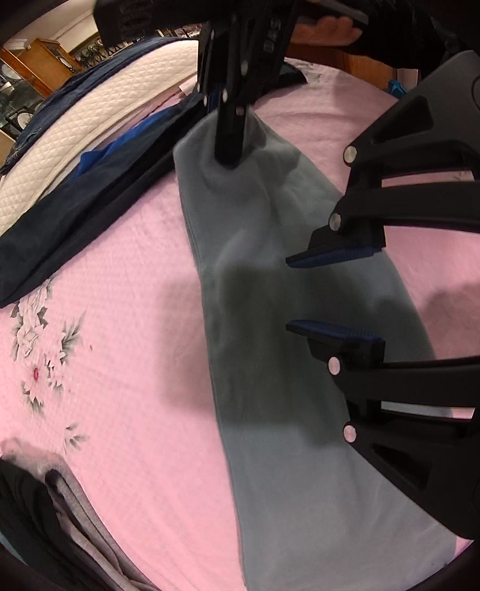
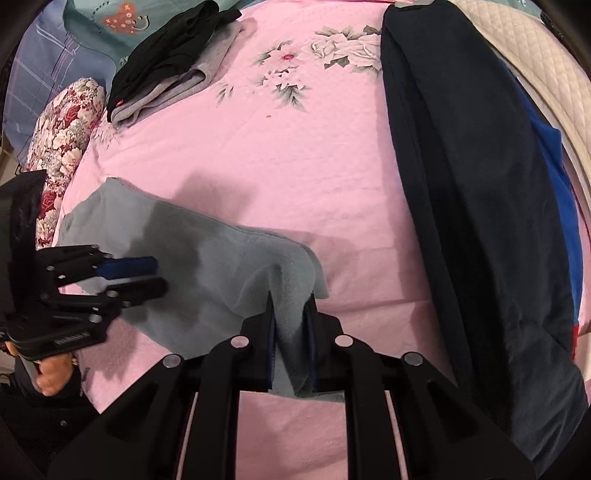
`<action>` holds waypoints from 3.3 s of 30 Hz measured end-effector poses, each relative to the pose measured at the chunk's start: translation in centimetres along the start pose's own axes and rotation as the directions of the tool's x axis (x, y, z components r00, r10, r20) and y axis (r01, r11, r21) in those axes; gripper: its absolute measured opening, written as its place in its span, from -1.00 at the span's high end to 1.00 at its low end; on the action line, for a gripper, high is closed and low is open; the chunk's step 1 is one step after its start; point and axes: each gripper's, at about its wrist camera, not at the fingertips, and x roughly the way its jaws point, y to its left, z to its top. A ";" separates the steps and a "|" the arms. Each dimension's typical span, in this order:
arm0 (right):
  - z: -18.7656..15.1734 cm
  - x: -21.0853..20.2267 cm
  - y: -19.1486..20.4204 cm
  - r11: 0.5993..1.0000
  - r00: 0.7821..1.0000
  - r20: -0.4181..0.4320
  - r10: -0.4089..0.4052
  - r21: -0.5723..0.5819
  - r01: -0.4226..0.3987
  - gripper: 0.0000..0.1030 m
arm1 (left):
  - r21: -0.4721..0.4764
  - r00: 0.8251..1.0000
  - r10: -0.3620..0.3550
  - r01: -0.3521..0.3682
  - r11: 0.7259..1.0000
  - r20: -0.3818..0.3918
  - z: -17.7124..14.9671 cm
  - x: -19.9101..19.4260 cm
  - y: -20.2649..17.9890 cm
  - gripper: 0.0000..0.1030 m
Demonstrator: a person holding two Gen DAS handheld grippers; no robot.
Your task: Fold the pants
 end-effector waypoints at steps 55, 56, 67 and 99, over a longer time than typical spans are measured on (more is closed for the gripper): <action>5.7 7.6 24.6 0.978 0.985 -0.157 0.072 -0.183 -0.100 0.02 | -0.460 0.957 0.248 -0.155 0.874 0.149 -15.6 -13.6 24.8 0.18; 5.5 7.7 24.6 0.978 0.988 -0.148 0.049 -0.196 -0.077 0.02 | -0.473 0.954 0.258 -0.158 0.867 0.154 -16.0 -14.2 25.0 0.12; 3.4 9.6 25.6 0.961 0.992 -0.120 -0.037 -0.276 0.003 0.02 | -0.732 0.888 0.435 -0.197 0.653 0.148 -22.9 -23.4 29.5 -0.56; -5.4 -0.3 21.3 0.990 0.993 0.042 0.109 -0.097 -0.105 -0.02 | -0.588 0.996 0.040 0.017 0.809 0.084 -17.1 -13.9 36.7 0.56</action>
